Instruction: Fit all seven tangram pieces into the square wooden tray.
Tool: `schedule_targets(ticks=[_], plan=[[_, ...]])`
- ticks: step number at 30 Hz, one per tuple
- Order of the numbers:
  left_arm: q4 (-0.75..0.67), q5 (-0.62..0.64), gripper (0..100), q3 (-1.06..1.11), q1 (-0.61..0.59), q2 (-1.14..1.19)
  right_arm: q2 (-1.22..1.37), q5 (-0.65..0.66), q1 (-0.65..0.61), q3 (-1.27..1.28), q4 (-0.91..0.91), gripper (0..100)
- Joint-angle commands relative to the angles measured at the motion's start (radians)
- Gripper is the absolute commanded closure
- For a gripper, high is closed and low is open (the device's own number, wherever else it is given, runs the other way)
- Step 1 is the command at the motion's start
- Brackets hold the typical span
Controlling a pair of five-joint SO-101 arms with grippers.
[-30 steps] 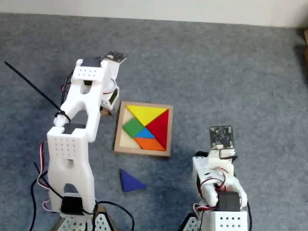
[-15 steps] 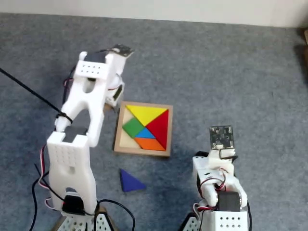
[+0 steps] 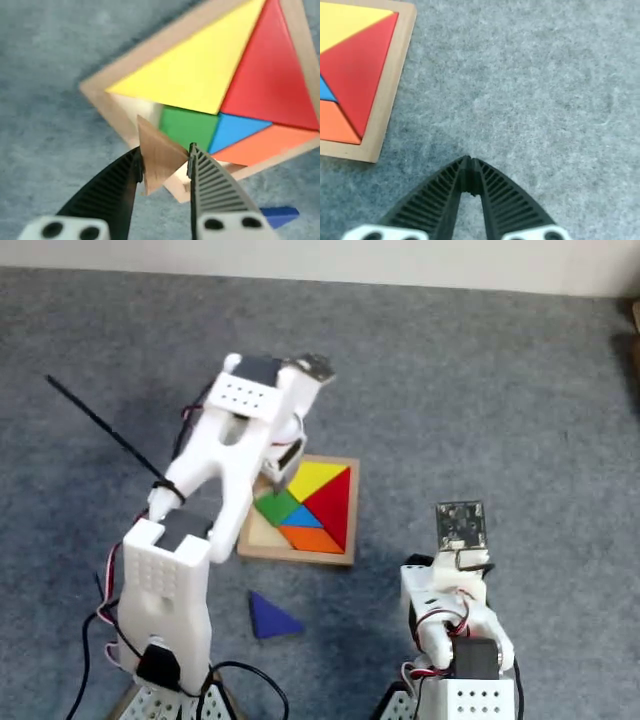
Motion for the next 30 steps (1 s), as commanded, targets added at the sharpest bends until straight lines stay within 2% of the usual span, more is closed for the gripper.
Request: schedule_targets(ticks=[1, 7, 14, 19, 30], plan=[[-0.028, 0.009, 95, 0.035, 0.025, -0.061, -0.008, 0.0, 0.013, 0.154, -0.002, 99.3], [-0.063, 0.06, 94, 0.051, -0.033, -0.061, -0.008, 0.0, 0.013, 0.154, -0.002, 99.3], [-0.083, 0.193, 80, 0.045, -0.041, -0.062, -0.008, 0.0, 0.013, 0.154, -0.002, 99.3], [-0.138, 0.215, 79, 0.045, -0.067, -0.062, -0.008, 0.0, 0.015, 0.154, -0.002, 99.3], [-0.107, 0.209, 80, 0.051, -0.09, -0.07, -0.008, 0.0, 0.015, 0.154, -0.002, 99.3]])
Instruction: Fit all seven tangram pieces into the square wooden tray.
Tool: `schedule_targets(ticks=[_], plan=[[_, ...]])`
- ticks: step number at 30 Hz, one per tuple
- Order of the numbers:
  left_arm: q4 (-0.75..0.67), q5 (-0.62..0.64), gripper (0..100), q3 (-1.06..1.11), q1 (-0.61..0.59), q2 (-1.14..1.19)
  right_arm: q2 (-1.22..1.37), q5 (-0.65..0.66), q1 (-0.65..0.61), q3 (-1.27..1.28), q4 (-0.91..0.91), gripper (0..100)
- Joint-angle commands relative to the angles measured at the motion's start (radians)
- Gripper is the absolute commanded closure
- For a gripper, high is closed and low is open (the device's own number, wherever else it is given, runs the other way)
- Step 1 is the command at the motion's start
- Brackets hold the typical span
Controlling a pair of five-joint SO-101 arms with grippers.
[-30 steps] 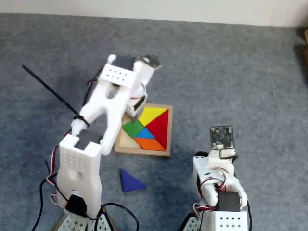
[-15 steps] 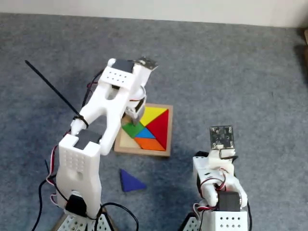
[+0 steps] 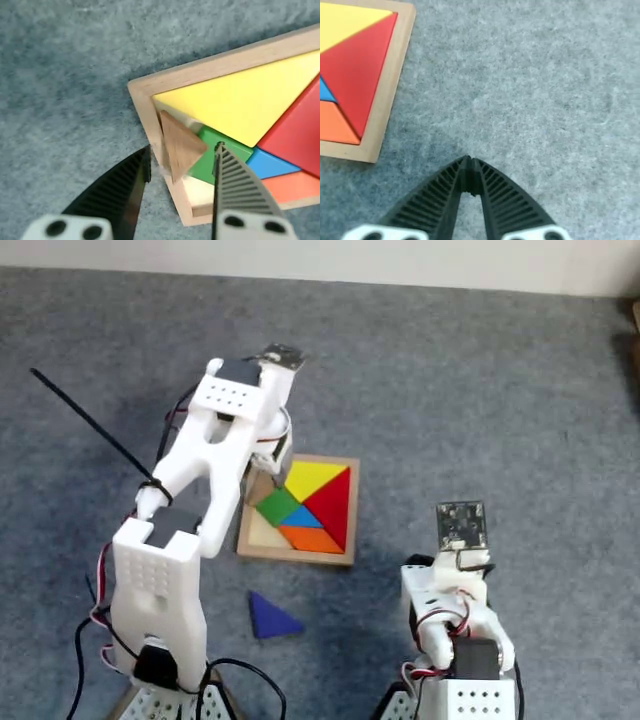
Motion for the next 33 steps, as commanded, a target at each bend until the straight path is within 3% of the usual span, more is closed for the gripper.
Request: schedule_targets(ticks=[1, 17, 24, 33], plan=[[0.025, 0.002, 80, -0.01, -0.021, -0.065, -0.008, 0.0, 0.012, 0.154, -0.002, 99.3], [0.015, -0.077, 80, 0.033, -0.091, -0.061, -0.008, 0.0, 0.012, 0.154, -0.002, 99.3], [-0.143, -0.078, 80, 0.128, -0.081, -0.061, -0.008, 0.0, 0.012, 0.154, -0.002, 99.3], [-0.172, -0.078, 80, 0.079, -0.082, -0.07, -0.008, 0.0, 0.012, 0.154, -0.002, 99.3]])
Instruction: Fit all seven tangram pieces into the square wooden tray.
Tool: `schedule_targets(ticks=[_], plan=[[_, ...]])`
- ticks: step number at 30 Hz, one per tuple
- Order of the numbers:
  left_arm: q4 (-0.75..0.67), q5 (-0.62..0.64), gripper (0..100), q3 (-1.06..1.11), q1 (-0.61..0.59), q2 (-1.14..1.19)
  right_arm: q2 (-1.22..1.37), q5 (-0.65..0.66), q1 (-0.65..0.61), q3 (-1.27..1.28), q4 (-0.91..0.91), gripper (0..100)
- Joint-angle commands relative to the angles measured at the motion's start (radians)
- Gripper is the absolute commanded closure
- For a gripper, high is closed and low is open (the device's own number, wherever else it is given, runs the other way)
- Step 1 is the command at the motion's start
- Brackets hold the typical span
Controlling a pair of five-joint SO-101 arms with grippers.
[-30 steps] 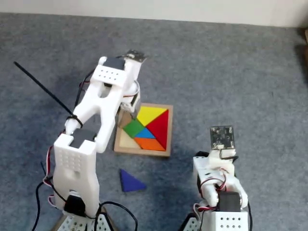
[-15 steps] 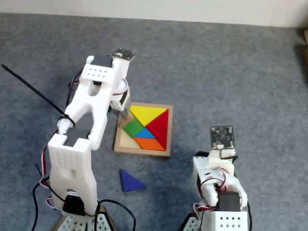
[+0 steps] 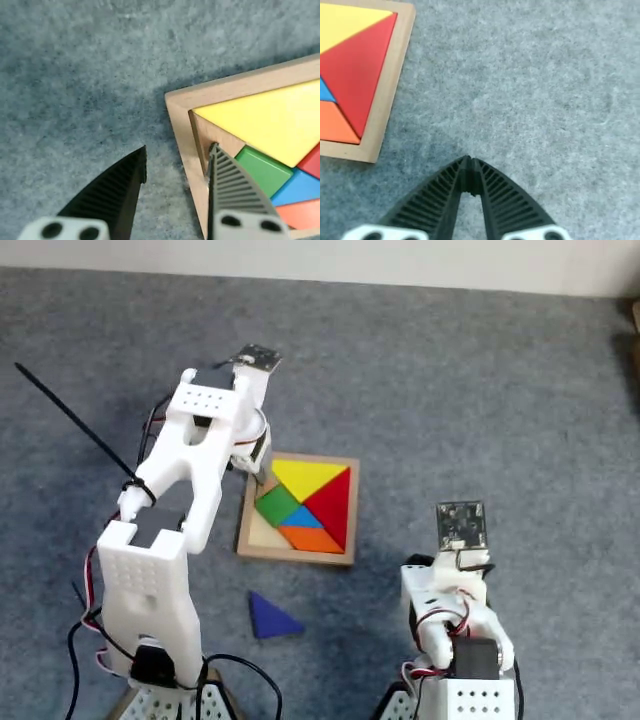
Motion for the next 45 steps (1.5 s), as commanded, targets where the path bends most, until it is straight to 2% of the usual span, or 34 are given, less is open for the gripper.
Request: schedule_targets(ticks=[1, 12, 18, 22, 28, 33, 37, 41, 45], plan=[[0.006, -0.008, 80, -0.064, 0.007, -0.051, -0.008, 0.0, 0.012, 0.154, -0.002, 99.3], [0.405, -0.003, 80, -0.363, 0.019, -0.053, -0.008, 0.0, 0.012, 0.154, -0.002, 99.3], [0.414, 0.029, 85, -0.321, 0.018, -0.174, -0.008, 0.0, 0.012, 0.154, -0.002, 99.3], [0.413, 0.029, 85, -0.237, 0.008, -0.366, -0.008, 0.002, 0.012, 0.154, -0.002, 99.3], [0.41, 0.029, 85, -0.027, -0.079, -0.653, -0.008, 0.002, 0.012, 0.117, -0.002, 99.3], [0.321, 0.026, 85, 0.237, -0.179, -0.851, -0.008, 0.017, 0.005, 0.076, -0.002, 99.2], [0.176, 0.026, 85, 0.498, -0.277, -1.01, -0.007, 0.138, -0.018, 0.021, 0.004, 99.2], [0.023, 0.026, 85, 0.753, -0.366, -1.145, 0.002, 0.164, -0.048, -0.053, 0.015, 99.2], [-0.075, 0.032, 85, 0.94, -0.44, -1.244, 0.004, 0.203, -0.122, -0.179, 0.104, 99.3]])
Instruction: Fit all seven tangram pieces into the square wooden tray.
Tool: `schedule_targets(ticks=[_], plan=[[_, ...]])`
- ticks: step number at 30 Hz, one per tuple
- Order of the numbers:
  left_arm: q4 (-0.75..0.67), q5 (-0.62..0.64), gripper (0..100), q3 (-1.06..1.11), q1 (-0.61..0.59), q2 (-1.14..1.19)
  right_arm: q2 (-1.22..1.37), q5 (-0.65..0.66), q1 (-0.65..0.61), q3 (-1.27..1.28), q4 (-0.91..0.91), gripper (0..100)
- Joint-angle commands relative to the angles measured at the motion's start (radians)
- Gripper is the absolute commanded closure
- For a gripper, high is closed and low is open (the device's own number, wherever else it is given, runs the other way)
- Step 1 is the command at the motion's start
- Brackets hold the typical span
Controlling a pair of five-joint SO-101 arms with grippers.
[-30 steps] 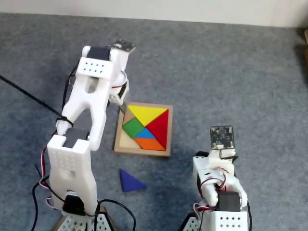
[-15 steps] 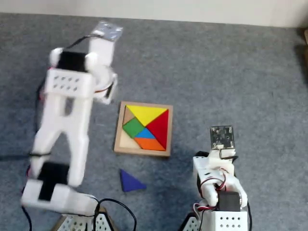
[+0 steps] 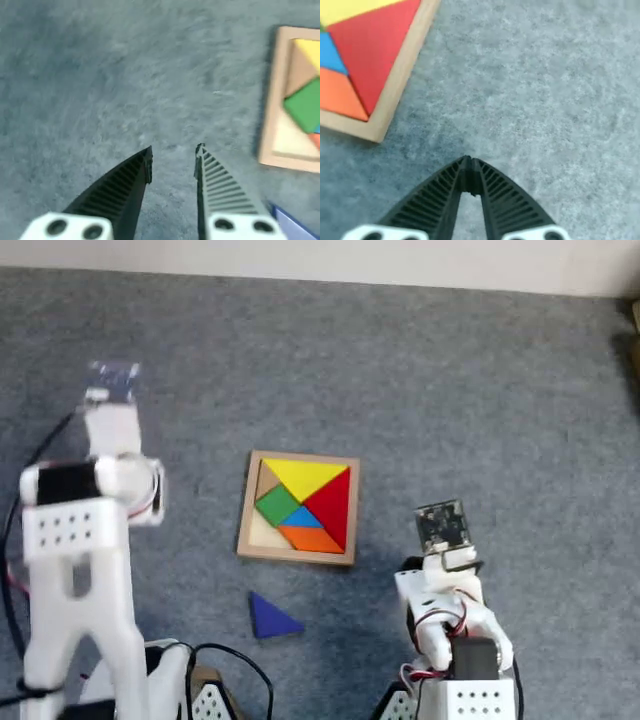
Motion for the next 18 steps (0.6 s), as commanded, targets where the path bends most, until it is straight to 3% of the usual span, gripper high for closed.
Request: schedule_targets(ticks=[1, 9, 18], plan=[[-0.112, 0.025, 85, 0.185, -0.09, -0.122, 0.004, 0.046, -0.088, -0.147, 0.076, 99.3], [-0.245, 0.118, 85, 0.377, -0.133, -0.171, 0.185, 0.043, -0.252, -0.323, 0.119, 99.3], [-0.267, 0.118, 85, 0.403, -0.136, -0.17, 0.587, -0.109, -0.464, -0.572, 0.111, 99.2]])
